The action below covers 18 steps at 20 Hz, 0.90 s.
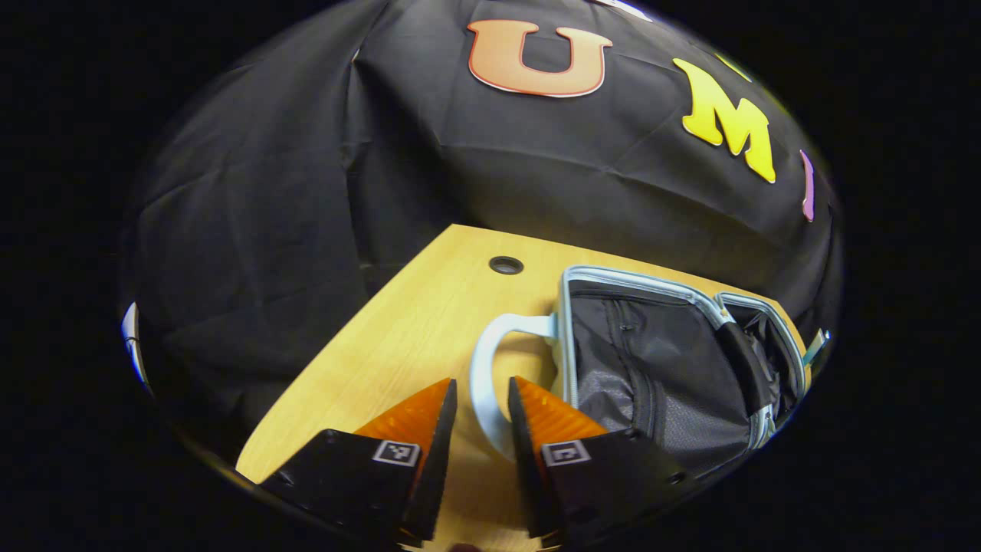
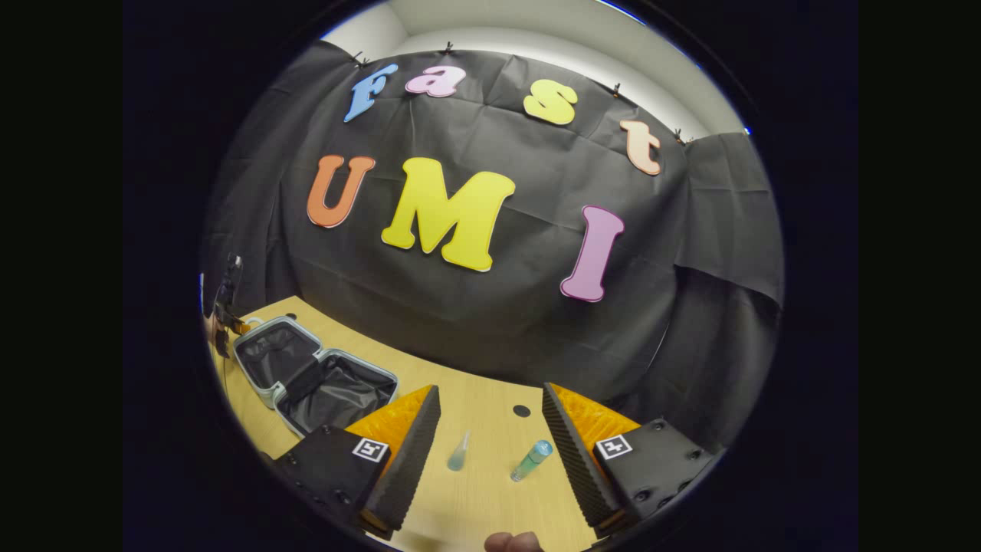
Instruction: First open the suitcase, pack the skin care products into it, and then close the suitcase.
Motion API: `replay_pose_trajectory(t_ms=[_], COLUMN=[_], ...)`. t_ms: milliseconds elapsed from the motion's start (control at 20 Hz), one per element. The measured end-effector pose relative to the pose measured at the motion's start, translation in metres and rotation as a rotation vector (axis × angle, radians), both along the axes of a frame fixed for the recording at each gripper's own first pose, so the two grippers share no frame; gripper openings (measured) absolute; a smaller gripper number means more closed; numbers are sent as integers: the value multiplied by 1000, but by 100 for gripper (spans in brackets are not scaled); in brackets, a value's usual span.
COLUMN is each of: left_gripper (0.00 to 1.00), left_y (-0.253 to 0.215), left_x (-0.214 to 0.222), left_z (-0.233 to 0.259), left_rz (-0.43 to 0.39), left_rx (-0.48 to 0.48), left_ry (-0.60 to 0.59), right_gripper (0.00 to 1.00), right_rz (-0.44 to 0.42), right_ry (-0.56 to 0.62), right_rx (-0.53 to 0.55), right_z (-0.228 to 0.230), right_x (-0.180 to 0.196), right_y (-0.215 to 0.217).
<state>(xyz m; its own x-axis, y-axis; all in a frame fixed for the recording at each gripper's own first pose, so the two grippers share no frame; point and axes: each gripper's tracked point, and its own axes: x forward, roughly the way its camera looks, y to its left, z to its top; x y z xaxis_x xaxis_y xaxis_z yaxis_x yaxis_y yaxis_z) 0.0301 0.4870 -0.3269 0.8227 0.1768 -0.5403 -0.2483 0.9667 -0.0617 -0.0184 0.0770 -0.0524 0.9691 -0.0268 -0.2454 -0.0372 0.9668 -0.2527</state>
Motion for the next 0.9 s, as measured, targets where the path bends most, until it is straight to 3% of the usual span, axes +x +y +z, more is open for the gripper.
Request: replay_pose_trajectory(t_ms=[100, 150, 200, 350, 500, 700, 900], left_gripper=[70, 100, 93, 93, 93, 93, 97], left_y=[-2, -7, -16, -69, -135, -242, -338], left_x=[-7, -12, -14, -17, -34, -54, -47], left_z=[26, 42, 62, 141, 198, 250, 263], left_rz=[28, 39, 51, 47, 35, 20, -16], left_rx=[-14, -15, -5, 111, 256, 263, 242], left_ry=[-49, -63, -101, -255, -314, -396, -443], right_gripper=[79, 79, 79, 79, 79, 79, 80], right_rz=[-7, -11, -16, -23, -20, -31, -44], right_ry=[0, 3, 8, 20, 24, 24, 6], right_rx=[17, 32, 49, 121, 163, 194, 223], right_z=[-2, -5, -9, -20, -31, -41, -46], right_x=[2, 2, 3, 7, 13, 12, 11], right_y=[-6, -10, -14, -26, -42, -80, -123])
